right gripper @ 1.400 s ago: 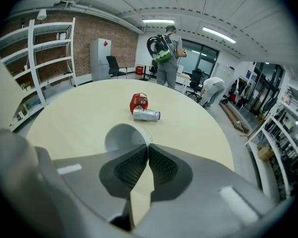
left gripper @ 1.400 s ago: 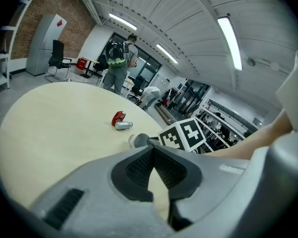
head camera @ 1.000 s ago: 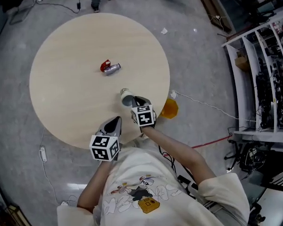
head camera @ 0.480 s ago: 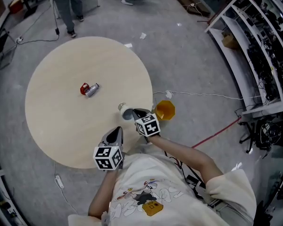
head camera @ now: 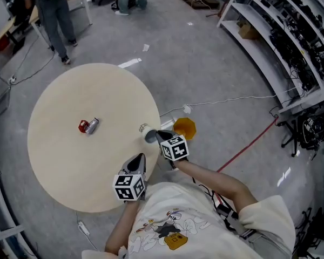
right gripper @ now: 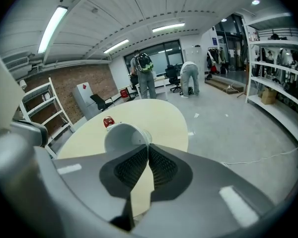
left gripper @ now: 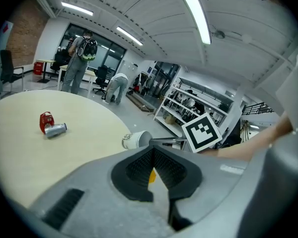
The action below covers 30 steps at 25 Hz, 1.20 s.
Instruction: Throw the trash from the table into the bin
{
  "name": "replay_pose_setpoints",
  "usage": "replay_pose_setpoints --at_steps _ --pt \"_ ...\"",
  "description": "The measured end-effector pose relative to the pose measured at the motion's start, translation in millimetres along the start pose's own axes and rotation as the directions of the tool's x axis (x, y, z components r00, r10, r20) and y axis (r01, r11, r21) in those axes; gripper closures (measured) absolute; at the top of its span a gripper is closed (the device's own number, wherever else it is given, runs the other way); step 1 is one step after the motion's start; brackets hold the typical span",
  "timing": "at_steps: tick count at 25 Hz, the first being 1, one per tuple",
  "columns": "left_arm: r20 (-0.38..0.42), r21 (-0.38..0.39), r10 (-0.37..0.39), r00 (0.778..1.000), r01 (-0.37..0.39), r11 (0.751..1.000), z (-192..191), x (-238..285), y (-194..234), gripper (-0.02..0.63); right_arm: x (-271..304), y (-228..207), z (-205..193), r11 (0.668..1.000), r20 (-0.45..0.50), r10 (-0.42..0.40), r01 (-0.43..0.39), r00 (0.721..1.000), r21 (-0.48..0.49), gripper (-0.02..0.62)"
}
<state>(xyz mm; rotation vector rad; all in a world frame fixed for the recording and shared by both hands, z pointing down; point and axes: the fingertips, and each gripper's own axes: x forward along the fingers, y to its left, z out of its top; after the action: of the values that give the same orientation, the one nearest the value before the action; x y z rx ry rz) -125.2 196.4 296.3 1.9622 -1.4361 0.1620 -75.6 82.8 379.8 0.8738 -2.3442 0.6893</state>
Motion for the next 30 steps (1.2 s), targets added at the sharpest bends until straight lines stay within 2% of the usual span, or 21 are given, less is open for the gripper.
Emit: replay_pose_setpoints --at_steps 4,10,20,30 --pt "-0.029 0.031 -0.022 0.999 0.023 0.999 4 15 -22 0.603 -15 -24 1 0.999 0.017 -0.013 0.012 1.000 0.039 0.574" --pt "-0.062 0.075 -0.076 0.995 0.081 0.994 1 56 -53 0.603 -36 -82 -9 0.994 0.038 -0.071 0.067 0.997 0.092 0.574" --pt "-0.135 0.101 -0.164 0.977 0.178 0.979 -5 115 -112 0.603 -76 -163 -22 0.973 0.055 -0.157 0.145 0.986 0.177 0.574" --pt "-0.123 0.100 -0.159 0.980 0.172 0.980 17 182 -168 0.603 -105 -256 -35 0.963 0.023 -0.178 0.170 0.984 0.208 0.574"
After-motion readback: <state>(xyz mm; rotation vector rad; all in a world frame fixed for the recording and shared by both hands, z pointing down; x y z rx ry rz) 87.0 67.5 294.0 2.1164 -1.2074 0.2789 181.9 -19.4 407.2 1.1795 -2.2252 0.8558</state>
